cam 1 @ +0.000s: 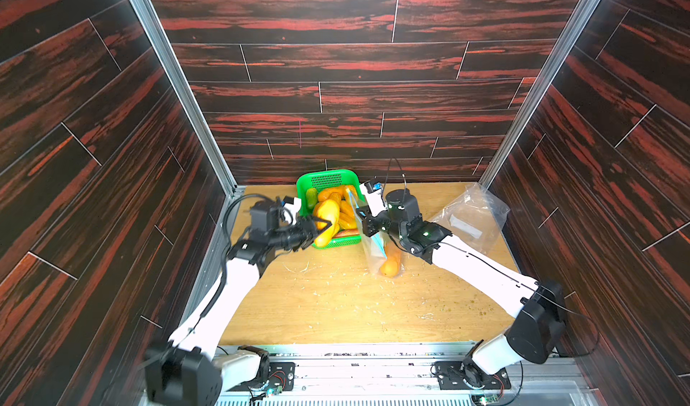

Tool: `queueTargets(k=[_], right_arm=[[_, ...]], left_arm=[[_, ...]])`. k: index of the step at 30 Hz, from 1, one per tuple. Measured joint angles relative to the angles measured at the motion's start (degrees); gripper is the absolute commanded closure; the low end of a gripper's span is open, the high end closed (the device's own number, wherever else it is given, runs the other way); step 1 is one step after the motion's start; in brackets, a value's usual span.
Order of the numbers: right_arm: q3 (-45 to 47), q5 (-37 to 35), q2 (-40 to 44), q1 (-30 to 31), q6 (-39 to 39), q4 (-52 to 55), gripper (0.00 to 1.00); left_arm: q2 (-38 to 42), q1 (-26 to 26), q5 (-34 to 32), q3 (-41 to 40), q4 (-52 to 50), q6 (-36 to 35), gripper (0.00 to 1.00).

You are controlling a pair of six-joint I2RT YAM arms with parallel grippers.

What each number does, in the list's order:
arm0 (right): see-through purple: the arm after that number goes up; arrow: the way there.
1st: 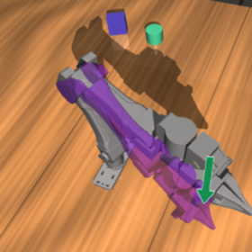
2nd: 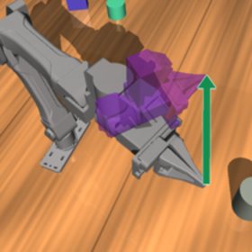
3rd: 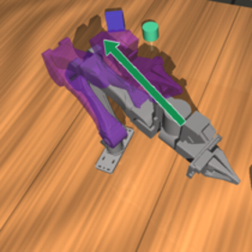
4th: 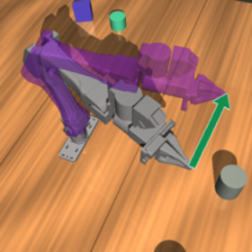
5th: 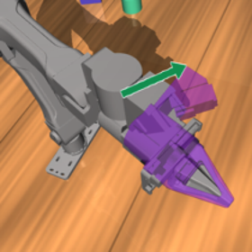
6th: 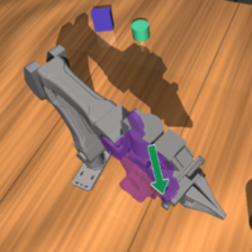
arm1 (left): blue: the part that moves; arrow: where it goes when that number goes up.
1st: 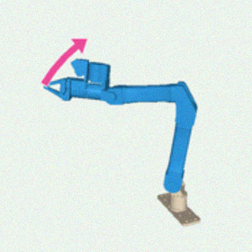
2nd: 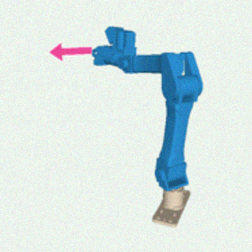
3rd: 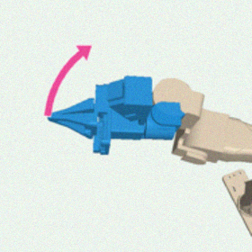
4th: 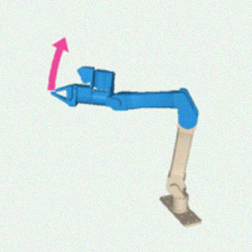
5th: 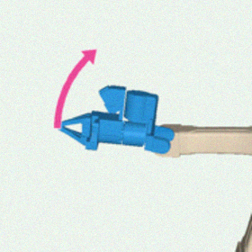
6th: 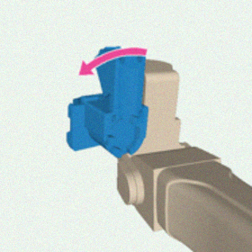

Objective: Place the mango in a zip-top bag and seal the zipper
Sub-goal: Place the mango in the basket, then pick up the mango from the basket.

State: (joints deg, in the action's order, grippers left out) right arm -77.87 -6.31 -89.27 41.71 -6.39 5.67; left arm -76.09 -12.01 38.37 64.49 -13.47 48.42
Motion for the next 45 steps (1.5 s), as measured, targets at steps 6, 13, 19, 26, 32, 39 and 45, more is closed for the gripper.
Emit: queueTargets(k=[6, 13, 19, 26, 32, 39, 45], right_arm=[[0.6, -2.0, 2.2, -0.4, -0.5, 1.3, 1.00], [2.3, -2.9, 2.8, -0.9, -0.6, 2.0, 1.00], [2.9, -3.2, 2.9, -1.2, -0.8, 3.1, 1.00], [3.0, -3.0, 2.9, -1.2, -1.8, 3.5, 1.00], [3.0, -2.5, 2.9, -1.3, -2.3, 3.9, 1.00], [3.0, -2.2, 2.9, -1.3, -2.7, 4.3, 1.00], [3.8, -1.3, 2.9, -1.3, -3.3, 4.2, 1.00]], left_arm=[[-23.2, -0.1, -7.1, 16.4, -5.6, -8.5, 1.00], [-37.3, -0.6, -16.0, 23.2, -11.9, -14.1, 0.83], [-38.0, -2.1, -20.4, 26.1, -15.0, -16.4, 0.32], [-40.8, -2.3, -26.3, 36.2, -23.3, -20.2, 0.05], [-46.7, -2.3, -30.3, 46.3, -29.5, -23.5, 0.04], [-53.7, -2.9, -32.0, 54.4, -33.6, -25.2, 0.04], [-55.2, -3.4, -32.9, 56.4, -35.4, -26.1, 0.06]])
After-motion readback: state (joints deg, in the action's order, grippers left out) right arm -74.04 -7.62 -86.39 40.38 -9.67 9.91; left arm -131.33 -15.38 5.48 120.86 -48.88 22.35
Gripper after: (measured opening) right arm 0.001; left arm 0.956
